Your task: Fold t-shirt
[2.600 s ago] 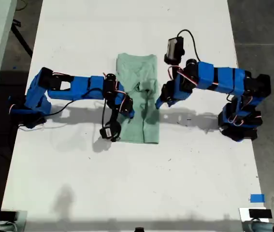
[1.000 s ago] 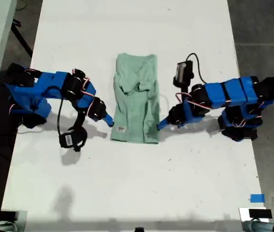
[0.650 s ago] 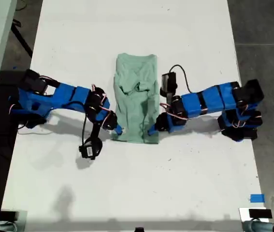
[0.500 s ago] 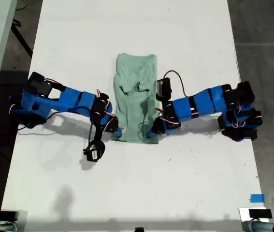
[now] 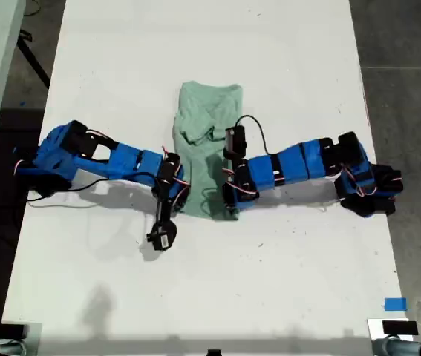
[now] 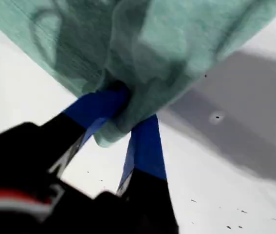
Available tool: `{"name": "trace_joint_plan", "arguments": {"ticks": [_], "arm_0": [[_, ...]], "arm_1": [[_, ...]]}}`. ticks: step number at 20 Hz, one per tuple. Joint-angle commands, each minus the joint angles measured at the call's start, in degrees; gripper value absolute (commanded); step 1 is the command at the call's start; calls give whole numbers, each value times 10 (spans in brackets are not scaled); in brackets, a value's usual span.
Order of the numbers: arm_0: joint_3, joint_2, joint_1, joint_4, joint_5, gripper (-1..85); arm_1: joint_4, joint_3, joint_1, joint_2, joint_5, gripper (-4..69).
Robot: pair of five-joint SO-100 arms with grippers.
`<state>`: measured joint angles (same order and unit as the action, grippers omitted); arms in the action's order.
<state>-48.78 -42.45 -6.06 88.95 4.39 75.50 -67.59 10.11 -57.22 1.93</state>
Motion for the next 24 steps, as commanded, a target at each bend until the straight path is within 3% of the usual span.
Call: {"name": "trace_joint_plan", "arguments": {"ticks": [1, 7, 12, 15, 19, 24], "arm_0": [[8, -10, 9, 15, -6, 0], [16, -84, -48, 37, -11, 0], [24, -162, -124, 51, -54, 0], [31, -186, -130, 41, -56, 0], [39, -231, -64, 40, 35, 0], [50, -232, 91, 48, 173, 0]], "arm_1": [[36, 11, 6, -10, -6, -11], [88, 50, 40, -110, 15, -11], [7, 43, 109, -130, 39, -11], [-1, 47, 91, -140, 27, -11], [8, 52, 4, -172, -51, -11], [15, 61, -130, -183, -170, -11]]}}
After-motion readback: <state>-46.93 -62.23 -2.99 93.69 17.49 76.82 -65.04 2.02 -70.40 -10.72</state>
